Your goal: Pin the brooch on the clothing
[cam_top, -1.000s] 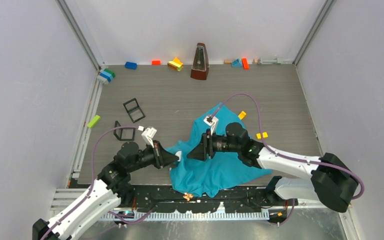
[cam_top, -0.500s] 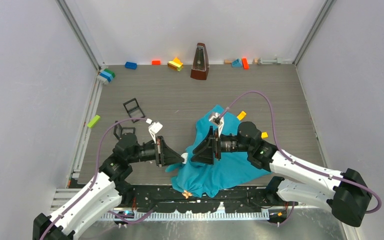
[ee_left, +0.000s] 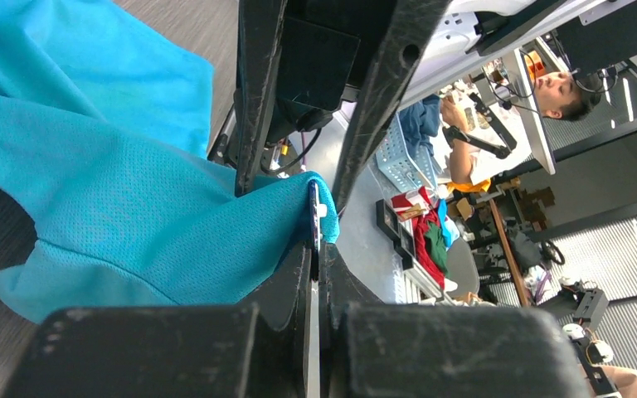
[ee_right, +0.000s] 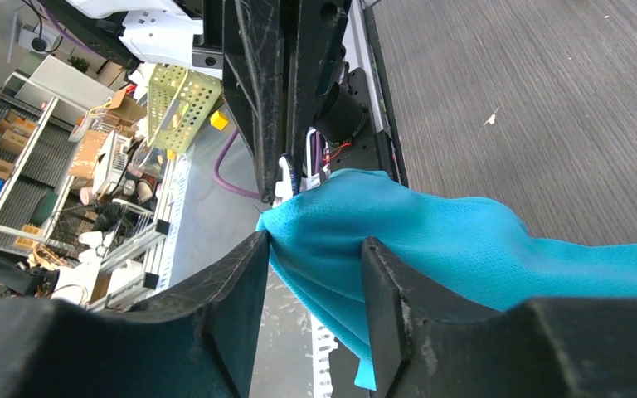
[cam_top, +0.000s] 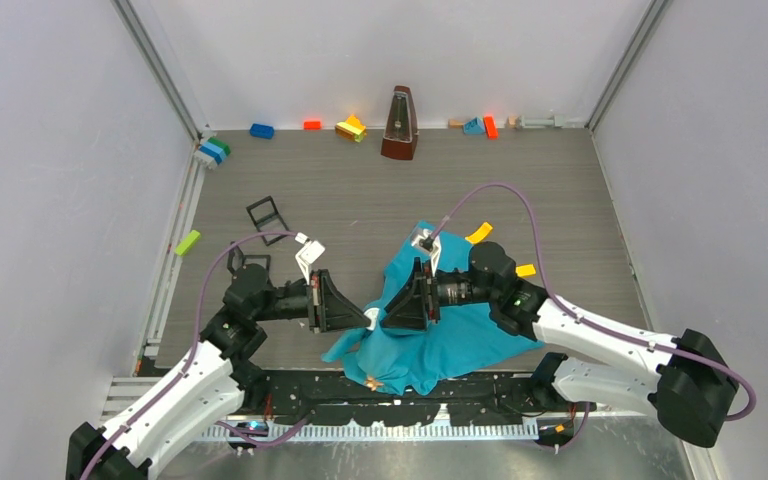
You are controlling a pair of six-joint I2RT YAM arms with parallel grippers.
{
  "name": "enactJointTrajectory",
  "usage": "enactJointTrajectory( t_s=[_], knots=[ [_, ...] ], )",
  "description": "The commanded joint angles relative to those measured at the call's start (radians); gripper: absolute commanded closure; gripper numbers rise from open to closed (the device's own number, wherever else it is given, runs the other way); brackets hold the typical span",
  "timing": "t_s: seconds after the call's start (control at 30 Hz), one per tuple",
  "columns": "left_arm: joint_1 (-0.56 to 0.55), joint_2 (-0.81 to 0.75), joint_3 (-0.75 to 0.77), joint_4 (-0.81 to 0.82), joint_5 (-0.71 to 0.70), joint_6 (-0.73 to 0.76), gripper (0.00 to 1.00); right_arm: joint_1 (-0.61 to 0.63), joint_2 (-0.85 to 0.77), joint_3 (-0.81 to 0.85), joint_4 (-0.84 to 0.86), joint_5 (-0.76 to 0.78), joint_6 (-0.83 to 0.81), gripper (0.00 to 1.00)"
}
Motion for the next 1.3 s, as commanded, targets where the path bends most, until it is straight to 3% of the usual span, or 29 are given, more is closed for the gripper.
enactJointTrajectory(
  t_s=[0.0, 0.53, 1.03, 1.27],
  knots=[
    [0.006, 0.0, 0.034, 0.088, 0.04, -0.026, 1.0, 0.002, 0.017, 0.03, 0.079, -0.029, 0.009, 0.53],
    [0.007, 0.012, 0.034, 0.096, 0.058, -0.031, 1.0, 0.018, 0.047, 0.032, 0.184, -0.055, 0.079, 0.55],
    [0.006, 0.009, 0.042, 0.098, 0.07, -0.04, 1.0, 0.028, 0.134, 0.054, 0.18, -0.003, 0.088, 0.69],
    [0.007, 0.008, 0.045, 0.096, 0.071, -0.038, 1.0, 0.028, 0.132, 0.036, 0.166, 0.063, 0.093, 0.81]
  ],
)
